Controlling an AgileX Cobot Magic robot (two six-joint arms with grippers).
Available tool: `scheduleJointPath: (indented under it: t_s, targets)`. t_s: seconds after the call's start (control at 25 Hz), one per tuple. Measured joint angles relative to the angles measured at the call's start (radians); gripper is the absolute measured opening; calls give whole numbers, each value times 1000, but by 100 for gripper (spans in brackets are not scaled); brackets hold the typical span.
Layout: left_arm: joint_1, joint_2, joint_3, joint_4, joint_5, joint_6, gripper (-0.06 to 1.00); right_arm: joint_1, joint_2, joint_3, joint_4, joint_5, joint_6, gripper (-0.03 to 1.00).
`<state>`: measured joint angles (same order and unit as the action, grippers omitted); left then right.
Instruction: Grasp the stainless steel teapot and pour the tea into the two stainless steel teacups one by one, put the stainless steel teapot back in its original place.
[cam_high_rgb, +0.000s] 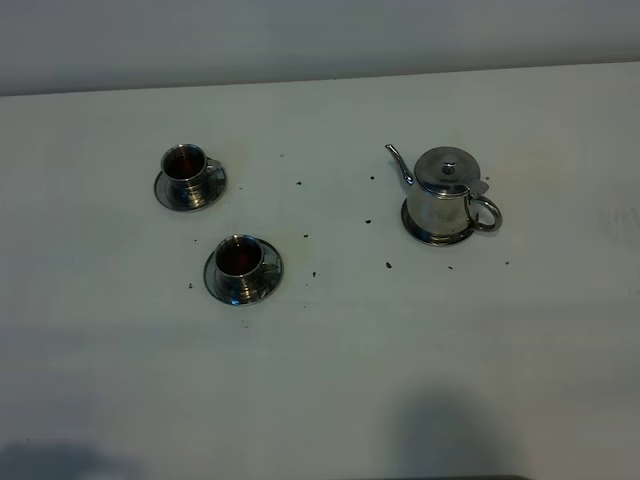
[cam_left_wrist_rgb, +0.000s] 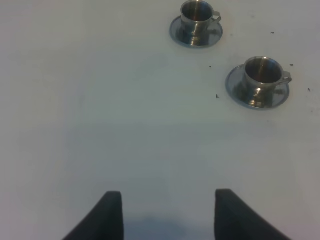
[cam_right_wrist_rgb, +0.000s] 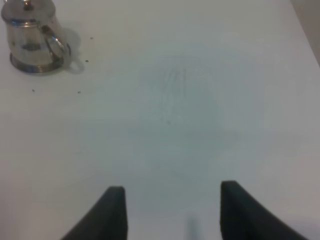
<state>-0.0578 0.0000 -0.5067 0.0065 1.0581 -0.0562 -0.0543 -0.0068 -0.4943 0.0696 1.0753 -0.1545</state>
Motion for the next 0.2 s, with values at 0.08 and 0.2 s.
scheduleJointPath:
  t_s: [0.08,0.2]
  targets:
    - [0,0,0,0,0,0,45,0,0,0,0,0,0,42]
    - [0,0,0,0,0,-1,45,0,0,0,0,0,0,42]
